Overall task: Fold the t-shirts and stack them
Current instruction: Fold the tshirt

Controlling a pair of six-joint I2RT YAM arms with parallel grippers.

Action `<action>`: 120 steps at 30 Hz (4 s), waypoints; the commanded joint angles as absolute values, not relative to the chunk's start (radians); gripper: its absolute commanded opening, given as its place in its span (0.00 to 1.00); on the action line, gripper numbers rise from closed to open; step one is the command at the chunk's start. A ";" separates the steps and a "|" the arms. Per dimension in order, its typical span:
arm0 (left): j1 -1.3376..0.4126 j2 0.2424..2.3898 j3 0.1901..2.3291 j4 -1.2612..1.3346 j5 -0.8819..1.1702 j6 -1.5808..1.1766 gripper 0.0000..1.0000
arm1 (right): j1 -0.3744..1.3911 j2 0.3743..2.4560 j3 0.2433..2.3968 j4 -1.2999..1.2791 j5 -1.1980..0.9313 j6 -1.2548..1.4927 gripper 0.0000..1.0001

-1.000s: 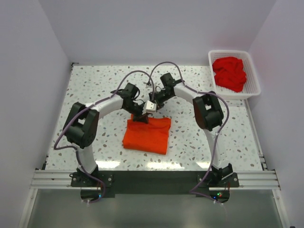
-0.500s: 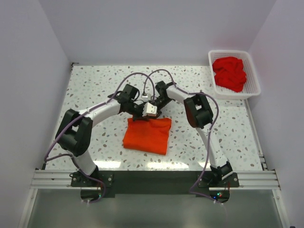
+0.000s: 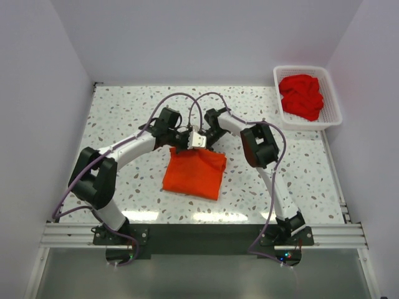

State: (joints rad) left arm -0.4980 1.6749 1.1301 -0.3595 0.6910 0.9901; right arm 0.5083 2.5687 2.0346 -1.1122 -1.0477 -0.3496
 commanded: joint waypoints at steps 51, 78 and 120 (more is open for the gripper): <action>-0.276 1.996 1.557 -0.871 0.825 0.974 0.64 | 0.367 2.243 1.967 -1.342 -0.673 -0.686 0.70; -0.273 2.085 1.580 -0.930 0.825 1.058 0.53 | 0.385 2.281 1.901 -1.373 -0.615 -0.753 0.55; -0.264 2.199 1.747 -0.894 0.801 0.970 0.00 | 0.302 2.224 1.831 -1.296 -0.373 -0.767 0.00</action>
